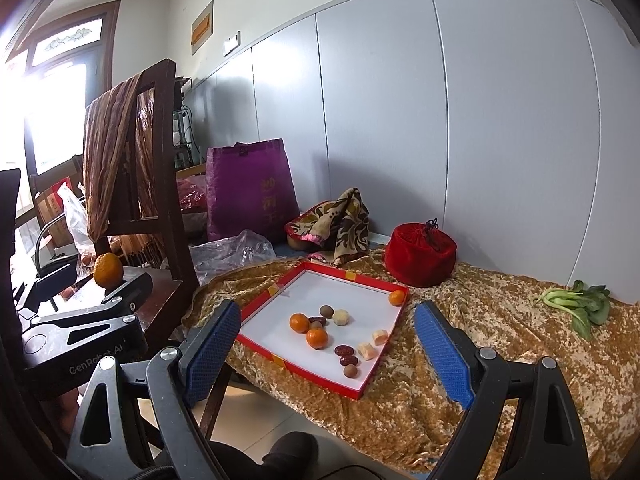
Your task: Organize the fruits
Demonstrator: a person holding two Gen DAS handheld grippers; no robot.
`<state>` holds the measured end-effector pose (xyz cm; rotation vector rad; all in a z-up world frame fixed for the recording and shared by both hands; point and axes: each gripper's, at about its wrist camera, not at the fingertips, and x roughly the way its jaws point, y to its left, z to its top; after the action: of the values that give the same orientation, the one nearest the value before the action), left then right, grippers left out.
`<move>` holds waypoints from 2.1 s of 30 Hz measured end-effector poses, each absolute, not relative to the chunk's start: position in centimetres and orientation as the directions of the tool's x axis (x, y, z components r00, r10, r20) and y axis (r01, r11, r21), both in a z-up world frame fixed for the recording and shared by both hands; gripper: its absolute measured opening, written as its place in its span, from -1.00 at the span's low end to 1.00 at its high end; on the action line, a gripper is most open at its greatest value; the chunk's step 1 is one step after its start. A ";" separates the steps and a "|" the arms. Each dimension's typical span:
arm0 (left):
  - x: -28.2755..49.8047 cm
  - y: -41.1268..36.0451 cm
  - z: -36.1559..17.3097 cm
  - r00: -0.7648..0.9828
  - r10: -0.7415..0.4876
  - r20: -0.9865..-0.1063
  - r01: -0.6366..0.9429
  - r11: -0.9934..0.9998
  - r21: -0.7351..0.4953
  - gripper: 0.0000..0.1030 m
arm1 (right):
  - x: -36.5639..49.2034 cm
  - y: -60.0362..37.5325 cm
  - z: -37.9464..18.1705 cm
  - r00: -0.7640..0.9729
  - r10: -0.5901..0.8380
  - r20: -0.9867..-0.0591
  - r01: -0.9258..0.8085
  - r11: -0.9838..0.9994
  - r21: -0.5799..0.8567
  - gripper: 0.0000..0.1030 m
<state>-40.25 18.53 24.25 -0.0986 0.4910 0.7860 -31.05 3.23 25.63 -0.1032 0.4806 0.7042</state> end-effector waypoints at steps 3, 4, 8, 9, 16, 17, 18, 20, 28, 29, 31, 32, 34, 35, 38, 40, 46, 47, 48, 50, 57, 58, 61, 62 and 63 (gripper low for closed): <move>-40.2 18.4 24.3 0.602 0.653 -0.458 -0.698 0.710 0.094 1.00 | -31.0 3.2 25.7 0.660 0.595 -0.458 -0.642 0.764 0.068 0.74; -40.2 18.4 24.3 0.603 0.653 -0.458 -0.698 0.710 0.094 1.00 | -31.0 3.1 25.7 0.661 0.595 -0.457 -0.641 0.765 0.068 0.74; -40.1 18.3 24.3 0.603 0.653 -0.459 -0.698 0.710 0.094 1.00 | -30.9 3.1 25.8 0.663 0.594 -0.456 -0.640 0.766 0.067 0.74; -40.1 18.3 24.3 0.602 0.654 -0.459 -0.699 0.709 0.094 1.00 | -31.0 3.1 25.8 0.663 0.594 -0.456 -0.640 0.765 0.067 0.74; -40.0 18.4 24.3 0.604 0.650 -0.461 -0.696 0.712 0.092 1.00 | -30.9 3.2 26.0 0.664 0.594 -0.454 -0.640 0.765 0.064 0.74; -39.9 18.4 24.3 0.604 0.649 -0.462 -0.695 0.713 0.093 1.00 | -30.8 3.3 26.0 0.664 0.593 -0.455 -0.641 0.765 0.063 0.74; -39.8 18.4 24.2 0.604 0.649 -0.462 -0.695 0.713 0.093 1.00 | -30.8 3.3 26.0 0.664 0.593 -0.456 -0.641 0.765 0.063 0.74; -39.6 18.5 24.2 0.605 0.647 -0.464 -0.694 0.714 0.091 1.00 | -30.7 3.4 26.0 0.665 0.592 -0.456 -0.640 0.766 0.062 0.74; -39.2 18.7 24.1 0.610 0.642 -0.464 -0.689 0.719 0.089 1.00 | -30.4 3.3 26.1 0.671 0.586 -0.453 -0.633 0.772 0.060 0.74; -39.2 18.7 24.2 0.610 0.643 -0.463 -0.690 0.719 0.089 1.00 | -30.3 3.4 26.1 0.672 0.586 -0.454 -0.633 0.772 0.059 0.74; -39.1 18.8 24.1 0.611 0.641 -0.465 -0.689 0.719 0.087 1.00 | -30.4 3.5 26.1 0.675 0.584 -0.452 -0.632 0.773 0.055 0.74; -39.0 18.9 24.1 0.610 0.641 -0.466 -0.689 0.719 0.086 1.00 | -30.4 3.5 26.1 0.675 0.583 -0.452 -0.632 0.773 0.053 0.74; -39.0 18.9 24.1 0.610 0.642 -0.465 -0.690 0.719 0.087 1.00 | -30.3 3.7 26.0 0.673 0.582 -0.455 -0.633 0.773 0.052 0.74; -39.0 19.0 24.0 0.609 0.641 -0.467 -0.690 0.719 0.086 1.00 | -30.3 3.7 26.0 0.674 0.582 -0.456 -0.633 0.773 0.051 0.74; -38.7 19.3 23.7 0.605 0.640 -0.474 -0.691 0.717 0.085 1.00 | -30.2 3.9 25.7 0.673 0.577 -0.462 -0.633 0.773 0.043 0.74; -38.5 19.5 23.4 0.603 0.638 -0.479 -0.692 0.717 0.084 1.00 | -30.1 4.0 25.6 0.673 0.575 -0.465 -0.632 0.774 0.043 0.74; -37.8 20.0 22.7 0.599 0.631 -0.493 -0.690 0.719 0.081 1.00 | -29.6 4.2 25.2 0.677 0.565 -0.471 -0.626 0.779 0.034 0.74; -37.6 20.1 22.6 0.599 0.629 -0.496 -0.689 0.720 0.080 1.00 | -29.5 4.2 25.1 0.678 0.563 -0.473 -0.625 0.780 0.032 0.74; -37.5 20.1 22.5 0.599 0.628 -0.497 -0.689 0.720 0.080 1.00 | -29.4 4.2 25.0 0.679 0.560 -0.474 -0.623 0.782 0.031 0.74; -37.3 20.2 22.4 0.599 0.627 -0.499 -0.688 0.721 0.082 1.00 | -29.1 4.2 24.9 0.680 0.557 -0.477 -0.620 0.784 0.031 0.74; -36.3 20.6 21.8 0.591 0.627 -0.507 -0.686 0.722 0.091 1.00 | -28.2 4.2 24.2 0.679 0.548 -0.488 -0.610 0.791 0.039 0.74; -36.2 20.7 21.7 0.591 0.626 -0.509 -0.686 0.722 0.091 1.00 | -28.1 4.3 24.1 0.679 0.547 -0.490 -0.610 0.791 0.037 0.74; -35.7 20.9 21.3 0.586 0.624 -0.518 -0.686 0.722 0.093 1.00 | -27.7 4.5 23.8 0.677 0.544 -0.495 -0.610 0.792 0.036 0.74; -35.5 21.0 21.1 0.583 0.623 -0.521 -0.685 0.722 0.096 1.00 | -27.5 4.5 23.7 0.677 0.544 -0.496 -0.610 0.792 0.036 0.74; -35.3 21.0 20.9 0.581 0.623 -0.524 -0.685 0.722 0.098 1.00 | -27.4 4.6 23.6 0.677 0.543 -0.496 -0.609 0.792 0.037 0.74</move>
<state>-35.33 21.02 20.93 -0.1189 0.5643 0.7658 -27.40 4.56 23.64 -0.1356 0.5130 0.6498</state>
